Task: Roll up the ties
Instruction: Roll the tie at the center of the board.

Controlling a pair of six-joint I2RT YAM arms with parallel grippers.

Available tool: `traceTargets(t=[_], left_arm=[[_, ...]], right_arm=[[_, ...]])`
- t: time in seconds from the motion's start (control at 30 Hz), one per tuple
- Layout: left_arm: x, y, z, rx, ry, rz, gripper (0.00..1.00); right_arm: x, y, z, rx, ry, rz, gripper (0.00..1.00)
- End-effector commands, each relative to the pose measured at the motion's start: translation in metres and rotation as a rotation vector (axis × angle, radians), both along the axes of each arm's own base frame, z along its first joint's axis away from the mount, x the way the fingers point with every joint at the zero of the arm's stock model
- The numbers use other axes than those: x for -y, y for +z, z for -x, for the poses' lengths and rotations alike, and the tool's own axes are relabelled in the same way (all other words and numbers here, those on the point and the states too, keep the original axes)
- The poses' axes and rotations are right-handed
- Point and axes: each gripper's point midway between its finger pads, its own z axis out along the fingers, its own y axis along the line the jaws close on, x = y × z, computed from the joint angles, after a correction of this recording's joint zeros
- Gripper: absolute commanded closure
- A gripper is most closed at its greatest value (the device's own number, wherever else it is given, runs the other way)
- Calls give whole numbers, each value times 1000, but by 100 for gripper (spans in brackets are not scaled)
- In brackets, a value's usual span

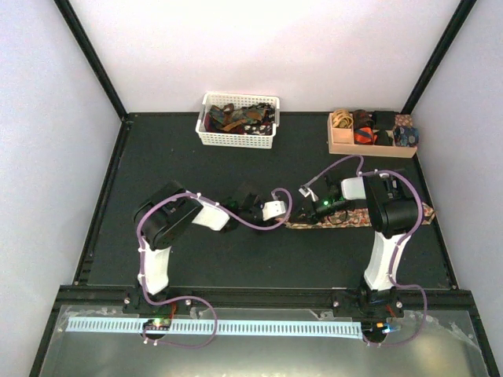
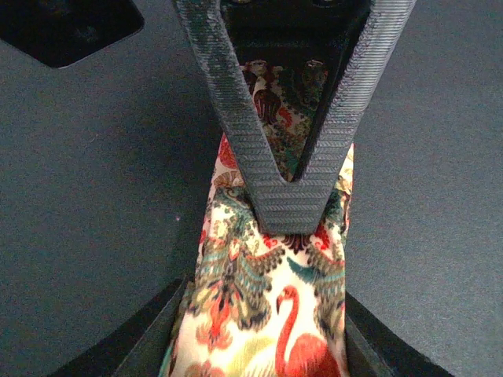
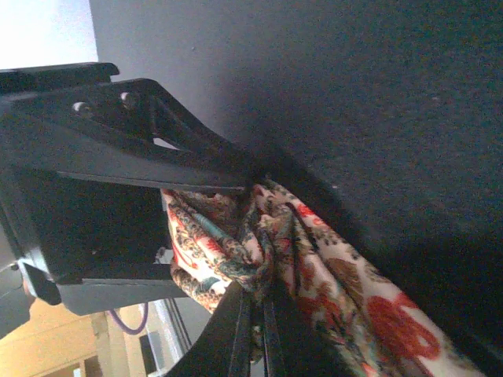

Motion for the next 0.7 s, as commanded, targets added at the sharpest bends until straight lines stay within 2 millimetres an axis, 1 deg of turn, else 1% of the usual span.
traceTargets(t=[0.0,0.1,0.17,0.23,0.33,0.5,0.6,0.67], left_arm=[[-37,-42,7,-84,65,-170,52],[-32,-20,8,-79,61,-54,30],[-29,-8,10,-81,62,26,24],[-25,-4,13,-82,51,87,23],[-16,0,13,-71,37,174,23],[-1,5,5,-47,39,280,24],[6,7,5,-20,19,335,29],[7,6,8,-17,4,347,35]], right_arm=[[24,-29,6,8,-2,179,99],[30,-35,6,20,-2,225,99],[34,-38,6,31,-2,260,99],[37,-40,5,46,-5,287,99],[42,-44,5,62,-1,321,99],[43,-49,4,57,-6,346,99],[42,-49,5,57,5,355,99],[42,-50,6,55,7,363,99]])
